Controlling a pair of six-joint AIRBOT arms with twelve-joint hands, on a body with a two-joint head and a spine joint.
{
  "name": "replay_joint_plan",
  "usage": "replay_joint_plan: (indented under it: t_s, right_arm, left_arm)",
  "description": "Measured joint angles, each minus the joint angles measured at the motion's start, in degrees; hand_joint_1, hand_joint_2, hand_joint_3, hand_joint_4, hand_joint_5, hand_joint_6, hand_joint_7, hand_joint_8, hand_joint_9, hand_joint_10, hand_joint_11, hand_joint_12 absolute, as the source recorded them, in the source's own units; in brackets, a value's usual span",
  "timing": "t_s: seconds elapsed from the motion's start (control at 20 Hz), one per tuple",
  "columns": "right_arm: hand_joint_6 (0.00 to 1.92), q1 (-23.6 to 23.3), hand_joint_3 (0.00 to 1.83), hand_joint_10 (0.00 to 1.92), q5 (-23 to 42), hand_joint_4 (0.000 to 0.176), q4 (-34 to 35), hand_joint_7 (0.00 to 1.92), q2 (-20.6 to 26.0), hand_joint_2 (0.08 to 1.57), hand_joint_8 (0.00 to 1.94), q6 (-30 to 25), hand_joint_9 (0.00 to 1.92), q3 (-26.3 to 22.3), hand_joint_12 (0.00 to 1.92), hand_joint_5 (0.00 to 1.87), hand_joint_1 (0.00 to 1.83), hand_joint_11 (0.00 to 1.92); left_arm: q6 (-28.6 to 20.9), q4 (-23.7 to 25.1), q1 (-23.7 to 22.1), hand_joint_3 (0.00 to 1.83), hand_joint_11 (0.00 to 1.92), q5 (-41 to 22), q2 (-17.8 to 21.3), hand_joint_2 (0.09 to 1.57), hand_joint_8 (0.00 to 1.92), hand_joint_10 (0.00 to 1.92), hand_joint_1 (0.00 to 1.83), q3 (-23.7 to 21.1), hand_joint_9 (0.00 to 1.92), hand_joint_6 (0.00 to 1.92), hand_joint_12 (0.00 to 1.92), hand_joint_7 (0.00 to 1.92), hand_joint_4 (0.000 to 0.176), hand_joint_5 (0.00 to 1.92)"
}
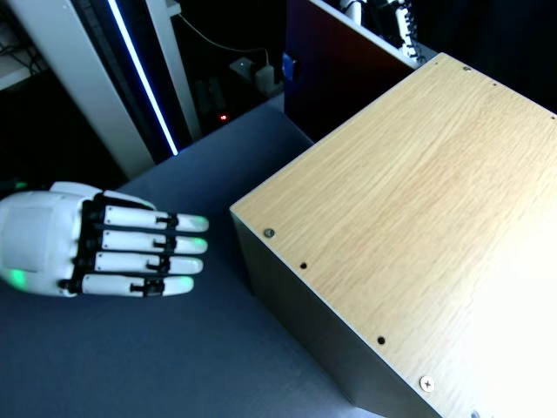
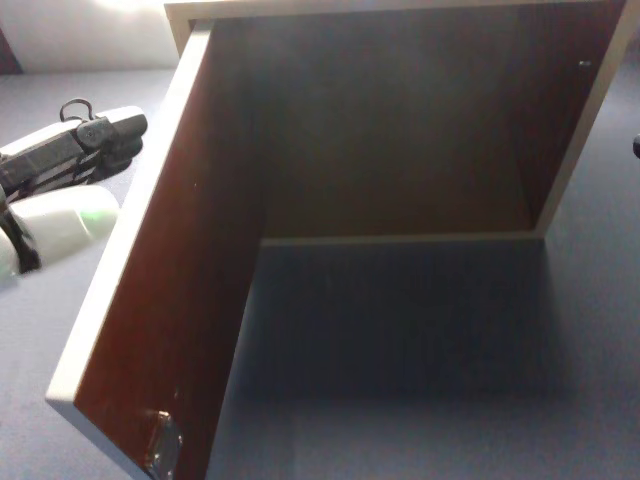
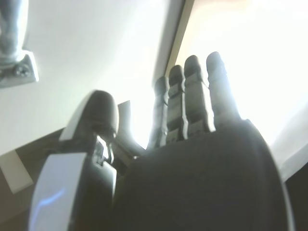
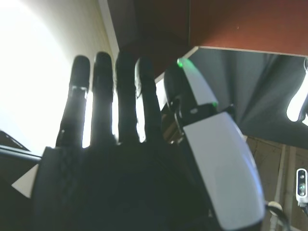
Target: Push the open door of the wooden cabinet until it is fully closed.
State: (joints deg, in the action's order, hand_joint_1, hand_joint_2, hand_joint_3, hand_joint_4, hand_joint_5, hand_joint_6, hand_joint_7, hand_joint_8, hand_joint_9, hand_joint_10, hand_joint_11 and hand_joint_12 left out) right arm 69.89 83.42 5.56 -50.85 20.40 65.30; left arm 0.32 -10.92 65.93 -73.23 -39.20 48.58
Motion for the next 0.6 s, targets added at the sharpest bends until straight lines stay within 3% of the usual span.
replay_joint_plan:
  t_s: [0.35,0.45,0.6]
  right_arm:
    - [0.00,0.00,0.00,0.00,-0.17,0.000,-0.04,0.35,-0.07,1.35,0.00,-0.22,0.27,0.00,0.57,0.37,0.53,0.00]
    - [0.00,0.00,0.00,0.00,-0.22,0.000,-0.04,0.35,-0.07,1.34,0.00,-0.24,0.27,0.00,0.56,0.38,0.55,0.00]
    - [0.00,0.00,0.00,0.00,-0.17,0.000,-0.07,0.36,-0.07,1.35,0.00,-0.24,0.28,0.00,0.58,0.38,0.55,0.00]
  left_arm:
    - [0.00,0.04,-0.02,0.00,0.08,0.39,-0.46,1.35,0.00,0.00,0.00,0.22,0.21,0.00,0.26,0.21,0.000,0.15]
    - [0.00,0.85,-0.26,0.00,0.11,0.74,-0.46,1.42,0.00,0.00,0.00,0.24,0.20,0.00,0.10,0.21,0.000,0.16]
    - [0.00,3.67,-1.66,0.01,0.12,2.32,-0.46,1.46,0.01,0.01,0.00,0.24,0.21,0.01,0.08,0.22,0.000,0.17]
